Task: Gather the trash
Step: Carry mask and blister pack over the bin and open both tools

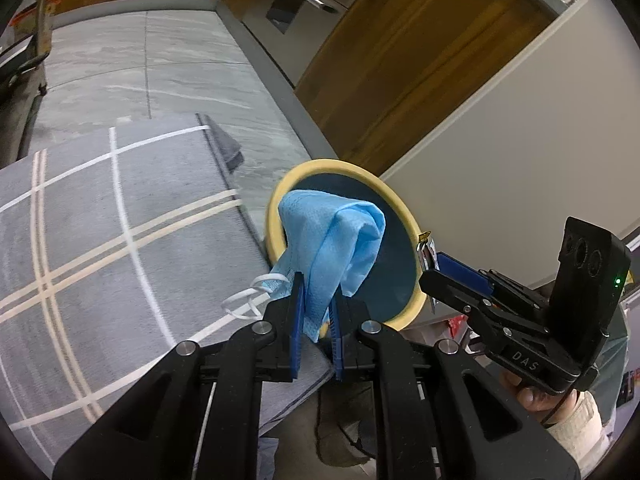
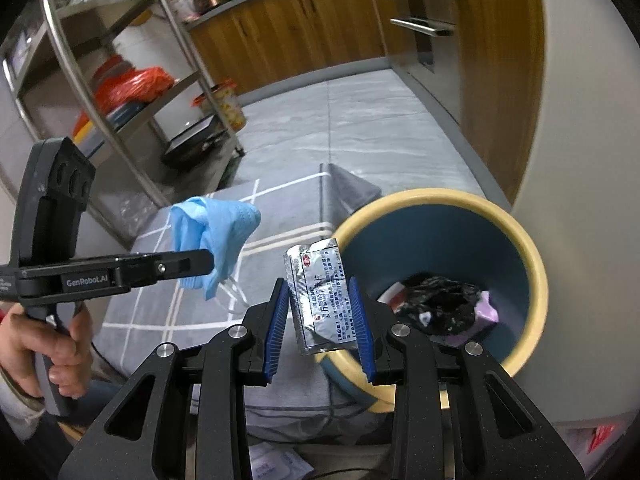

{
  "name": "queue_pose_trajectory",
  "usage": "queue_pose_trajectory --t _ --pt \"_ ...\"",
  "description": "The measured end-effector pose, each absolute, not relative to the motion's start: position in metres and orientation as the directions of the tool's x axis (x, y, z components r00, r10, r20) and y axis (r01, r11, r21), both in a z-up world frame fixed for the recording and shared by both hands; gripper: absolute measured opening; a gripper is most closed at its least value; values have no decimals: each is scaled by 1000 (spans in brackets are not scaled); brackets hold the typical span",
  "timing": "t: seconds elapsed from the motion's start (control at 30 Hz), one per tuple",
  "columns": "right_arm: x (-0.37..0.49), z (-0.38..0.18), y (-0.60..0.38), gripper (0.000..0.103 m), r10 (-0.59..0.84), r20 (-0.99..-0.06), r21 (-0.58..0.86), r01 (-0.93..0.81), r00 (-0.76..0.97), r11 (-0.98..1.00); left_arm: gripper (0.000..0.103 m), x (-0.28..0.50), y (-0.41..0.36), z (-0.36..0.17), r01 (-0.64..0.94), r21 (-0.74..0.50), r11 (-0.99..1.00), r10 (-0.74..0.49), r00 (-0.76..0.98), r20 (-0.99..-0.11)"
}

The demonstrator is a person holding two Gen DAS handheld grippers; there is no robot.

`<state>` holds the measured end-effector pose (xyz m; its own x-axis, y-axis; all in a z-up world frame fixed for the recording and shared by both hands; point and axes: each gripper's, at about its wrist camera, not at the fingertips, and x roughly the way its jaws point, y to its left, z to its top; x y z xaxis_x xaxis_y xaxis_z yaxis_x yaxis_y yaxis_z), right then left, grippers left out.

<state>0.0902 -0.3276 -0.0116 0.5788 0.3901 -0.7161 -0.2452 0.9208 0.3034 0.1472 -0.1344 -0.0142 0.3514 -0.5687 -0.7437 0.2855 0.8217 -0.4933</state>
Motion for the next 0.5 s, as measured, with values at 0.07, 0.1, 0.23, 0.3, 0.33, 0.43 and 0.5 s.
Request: queue_pose_trajectory --t 0.07,0.1,0.23,0.3,0.33,0.43,0.5 --pt "90 -13 -335 33 375 -717 303 -221 587 927 11 149 -144 -14 296 -499 814 -578 344 -740" --pt "90 -15 -341 33 362 -720 304 -200 592 932 11 150 -149 -14 303 -500 811 -582 339 -739" --pt "91 -22 -359 33 335 -726 321 -134 601 937 11 157 -177 -19 329 -505 798 -596 315 -738" --pt "91 -26 -369 33 326 -728 333 -105 603 937 11 160 -189 -21 339 -507 793 -602 303 -739" --pt "91 -27 -372 33 323 -728 335 -97 604 937 11 162 -195 -22 344 -510 789 -606 296 -738" --pt "89 -32 -382 33 313 -732 341 -73 605 937 11 166 -212 -26 358 -512 781 -613 278 -740" --pt "89 -35 -387 33 308 -735 344 -60 604 937 11 169 -222 -29 363 -513 778 -615 270 -741"
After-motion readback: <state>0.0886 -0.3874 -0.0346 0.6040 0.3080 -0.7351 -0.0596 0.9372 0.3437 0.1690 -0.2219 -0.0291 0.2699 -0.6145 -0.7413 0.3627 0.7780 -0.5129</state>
